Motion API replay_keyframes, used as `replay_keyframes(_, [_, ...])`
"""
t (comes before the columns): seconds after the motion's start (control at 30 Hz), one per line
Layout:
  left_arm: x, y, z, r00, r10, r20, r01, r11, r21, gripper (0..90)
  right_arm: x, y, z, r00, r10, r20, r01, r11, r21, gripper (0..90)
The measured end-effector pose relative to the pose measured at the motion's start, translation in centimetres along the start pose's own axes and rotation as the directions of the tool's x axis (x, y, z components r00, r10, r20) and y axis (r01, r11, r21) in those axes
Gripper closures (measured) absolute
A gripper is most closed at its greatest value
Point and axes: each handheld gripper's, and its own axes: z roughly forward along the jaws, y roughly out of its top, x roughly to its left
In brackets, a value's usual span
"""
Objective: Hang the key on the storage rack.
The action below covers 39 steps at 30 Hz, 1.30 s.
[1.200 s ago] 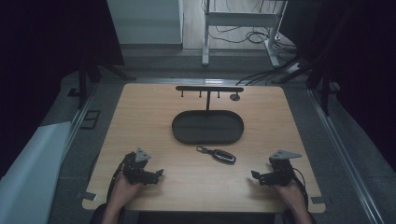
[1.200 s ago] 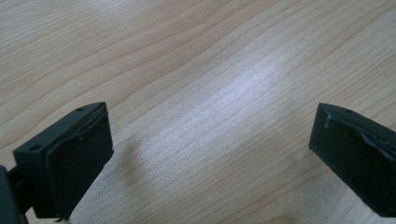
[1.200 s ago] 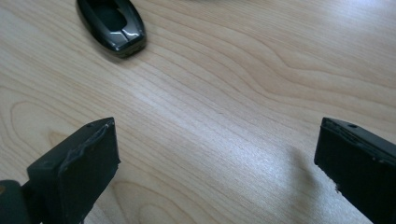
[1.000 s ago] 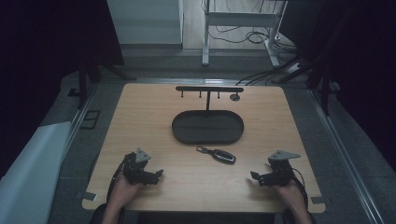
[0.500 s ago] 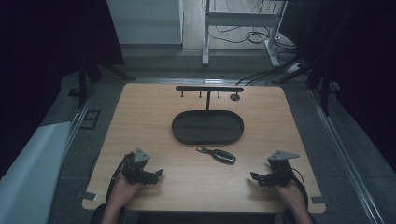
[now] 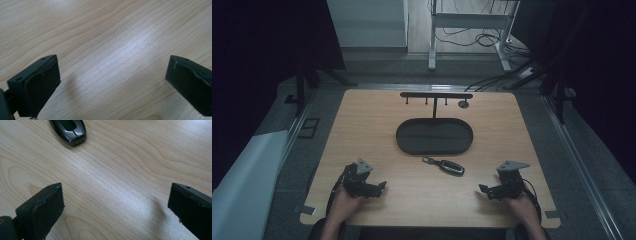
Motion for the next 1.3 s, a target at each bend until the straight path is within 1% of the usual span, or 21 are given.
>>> replay_keyframes(0.27, [-0.1, 0.1, 0.1, 1.0000, 0.008, 0.000, -0.008, 1.0000, 0.002, 0.0, 0.2, 0.6, 0.2, 0.9998, -0.015, -0.013, 0.015, 0.999, 0.031, 0.0])
replay_keyframes(0.43, [-0.1, 0.1, 0.1, 1.0000, 0.003, -0.001, -0.003, 1.0000, -0.002, 0.0, 0.4, 1.0, 0.3, 0.9995, -0.025, -0.017, 0.026, 0.999, 0.046, 0.0])
replay_keyframes(0.57, [-0.2, 0.1, 0.1, 1.0000, 0.005, -0.001, -0.005, 1.0000, -0.002, 0.0, 0.5, 1.6, 0.3, 0.9989, -0.045, -0.012, 0.045, 0.997, 0.070, 0.0])
replay_keyframes(0.6, [-0.2, 0.1, 0.1, 1.0000, 0.005, -0.001, -0.005, 1.0000, -0.002, 0.0, 0.5, 1.6, 0.3, 0.9989, -0.045, -0.012, 0.045, 0.997, 0.070, 0.0])
replay_keyframes(0.63, [-0.2, 0.1, 0.1, 1.0000, 0.007, 0.000, -0.007, 1.0000, -0.002, 0.0, 0.5, 1.8, 0.3, 0.9988, -0.047, -0.013, 0.048, 0.995, 0.084, 0.0])
replay_keyframes(0.77, [-0.3, 0.2, 0.1, 0.9999, 0.012, 0.002, -0.012, 0.9999, 0.000, 0.0, 0.5, 1.9, 0.3, 0.9989, -0.044, -0.017, 0.046, 0.993, 0.105, 0.0])
replay_keyframes(0.87, [-0.3, 0.2, 0.2, 0.9999, 0.012, 0.002, -0.012, 0.9999, 0.001, 0.0, 0.5, 2.2, 0.3, 0.9983, -0.055, -0.018, 0.057, 0.991, 0.121, 0.0])
replay_keyframes(1.03, [-0.3, 0.2, 0.2, 0.9999, 0.012, 0.003, -0.012, 0.9999, 0.003, 0.0, 0.6, 2.7, 0.5, 0.9974, -0.068, -0.023, 0.070, 0.988, 0.139, 0.0])
replay_keyframes(1.3, [-0.3, 0.2, 0.2, 0.9999, 0.014, 0.003, -0.014, 0.9999, 0.004, 0.0, 0.8, 3.4, 0.7, 0.9969, -0.072, -0.030, 0.076, 0.985, 0.154, 0.0])
